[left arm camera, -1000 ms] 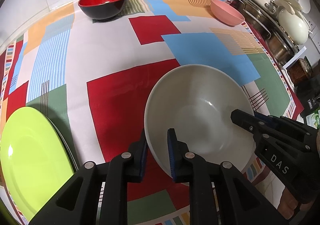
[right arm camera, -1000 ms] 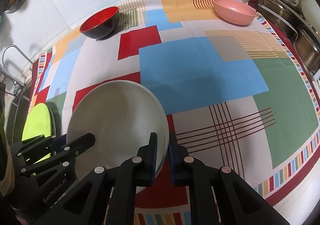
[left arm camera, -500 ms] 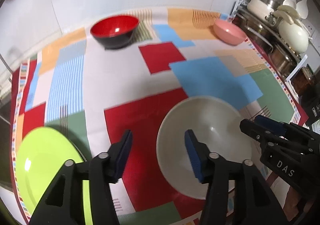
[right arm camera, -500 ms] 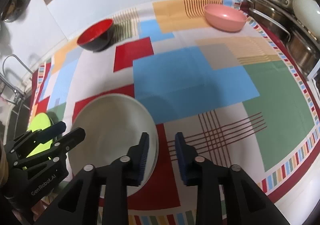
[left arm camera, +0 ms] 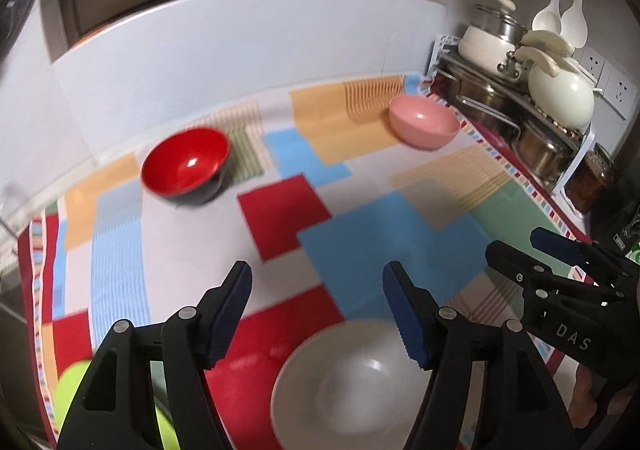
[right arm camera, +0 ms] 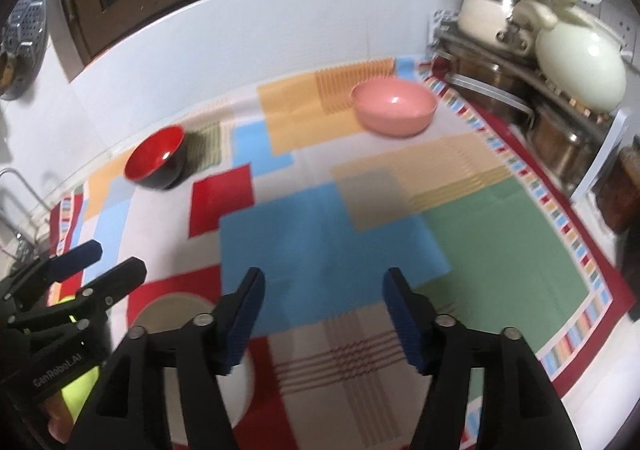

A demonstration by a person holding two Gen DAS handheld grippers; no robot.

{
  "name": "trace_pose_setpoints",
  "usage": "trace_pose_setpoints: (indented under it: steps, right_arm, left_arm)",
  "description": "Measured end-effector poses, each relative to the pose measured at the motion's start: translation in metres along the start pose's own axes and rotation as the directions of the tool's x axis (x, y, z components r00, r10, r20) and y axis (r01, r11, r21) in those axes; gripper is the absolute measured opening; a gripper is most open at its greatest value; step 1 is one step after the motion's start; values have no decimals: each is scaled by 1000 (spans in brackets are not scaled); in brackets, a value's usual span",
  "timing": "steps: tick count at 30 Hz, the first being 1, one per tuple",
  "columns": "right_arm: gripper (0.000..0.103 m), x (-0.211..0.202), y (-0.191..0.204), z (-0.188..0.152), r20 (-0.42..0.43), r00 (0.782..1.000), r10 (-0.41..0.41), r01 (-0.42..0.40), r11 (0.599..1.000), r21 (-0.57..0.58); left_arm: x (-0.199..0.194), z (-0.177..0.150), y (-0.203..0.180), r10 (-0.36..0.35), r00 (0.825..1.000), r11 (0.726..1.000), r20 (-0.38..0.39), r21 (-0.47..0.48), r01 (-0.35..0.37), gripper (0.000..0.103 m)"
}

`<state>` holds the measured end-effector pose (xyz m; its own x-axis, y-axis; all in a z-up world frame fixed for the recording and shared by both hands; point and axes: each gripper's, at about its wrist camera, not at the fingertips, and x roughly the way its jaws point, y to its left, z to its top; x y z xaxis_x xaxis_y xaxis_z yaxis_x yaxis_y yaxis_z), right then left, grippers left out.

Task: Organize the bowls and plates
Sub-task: 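Move both grippers toward the rim of the pink bowl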

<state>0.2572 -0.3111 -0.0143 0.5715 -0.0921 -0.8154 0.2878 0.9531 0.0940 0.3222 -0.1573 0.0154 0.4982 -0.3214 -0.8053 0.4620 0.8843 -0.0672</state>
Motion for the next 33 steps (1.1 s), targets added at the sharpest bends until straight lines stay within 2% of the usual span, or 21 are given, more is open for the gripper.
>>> trace_pose_setpoints:
  steps: [7,14,19,23,33]
  right_arm:
    - [65,7,-24,31,44,998,-53,52,998,21]
    - [65,16,-50,67,93,986,-136,133,991,32]
    - [65,29,-64,91,117,980,-158,154,987,44]
    - [65,46,-79,109,128,974,-186,178,981,71]
    - [65,97,-113,138,107,974,-199,185,974,129]
  left_arm:
    - [17,40,-17,-14,999,998,34,56,13,70]
    - [43,87,-29,-29,998,993,60,119,22,72]
    - [67,120,-37,-52,996,985,74,168,39,72]
    - [88,140,-43,-43,995,981,95,194,23,72]
    - [159,180,-62,-58,997,964,42,262,45,72]
